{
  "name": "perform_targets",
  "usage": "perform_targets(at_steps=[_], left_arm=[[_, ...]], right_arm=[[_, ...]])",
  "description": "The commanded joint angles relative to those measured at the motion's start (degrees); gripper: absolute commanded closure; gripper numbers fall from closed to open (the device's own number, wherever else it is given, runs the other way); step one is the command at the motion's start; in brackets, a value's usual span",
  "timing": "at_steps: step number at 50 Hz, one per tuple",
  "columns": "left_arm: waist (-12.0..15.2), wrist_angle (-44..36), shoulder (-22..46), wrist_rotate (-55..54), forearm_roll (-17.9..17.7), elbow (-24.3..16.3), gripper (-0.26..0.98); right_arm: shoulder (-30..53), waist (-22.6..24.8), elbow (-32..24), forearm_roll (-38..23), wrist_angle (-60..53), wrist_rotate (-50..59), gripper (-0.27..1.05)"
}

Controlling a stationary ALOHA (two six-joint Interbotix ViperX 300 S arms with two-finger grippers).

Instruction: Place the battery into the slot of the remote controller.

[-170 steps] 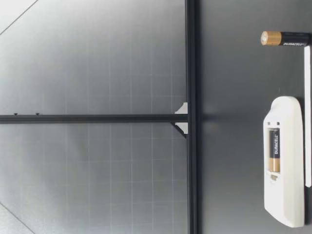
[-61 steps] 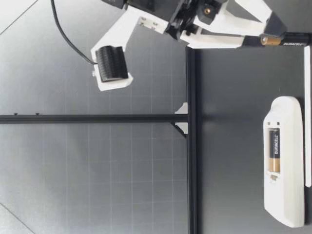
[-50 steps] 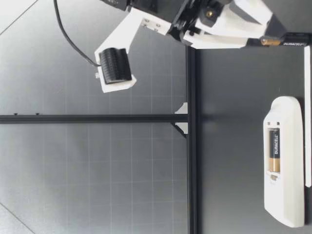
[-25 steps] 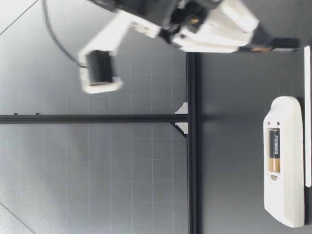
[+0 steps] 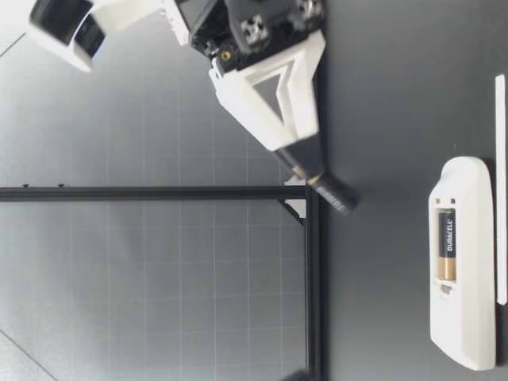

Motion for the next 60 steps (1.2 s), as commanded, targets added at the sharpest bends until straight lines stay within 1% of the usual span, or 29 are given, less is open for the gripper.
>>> perform_targets(at_steps=[1,14,30,40,51,60], left_arm=[[0.6,1.1,3.2,0.2,0.0,-3.0,0.88],[0.6,2.5,11.1,0.3,0.1,-6.4,0.88],[0.6,2.3,18.6,0.6,0.1,-8.3,0.88],[0.7,2.1,20.1,0.6,0.1,-8.4,0.88],[0.6,2.0,20.7,0.3,0.1,-8.3,0.88],[0.6,2.2,20.7,0.3,0.1,-8.3,0.88]], right_arm=[[1.2,-0.6,-0.9,0.2,-3.6,-0.1,0.73],[6.7,-0.6,-4.0,0.1,-3.7,-0.3,0.73],[9.8,-0.3,-5.4,0.0,-4.0,-0.2,0.73],[11.8,-0.1,-5.8,0.0,-6.3,-0.1,0.73],[14.2,0.7,-7.5,0.0,-6.3,-0.1,0.73],[14.8,0.9,-7.6,0.0,-6.3,-0.1,0.73]])
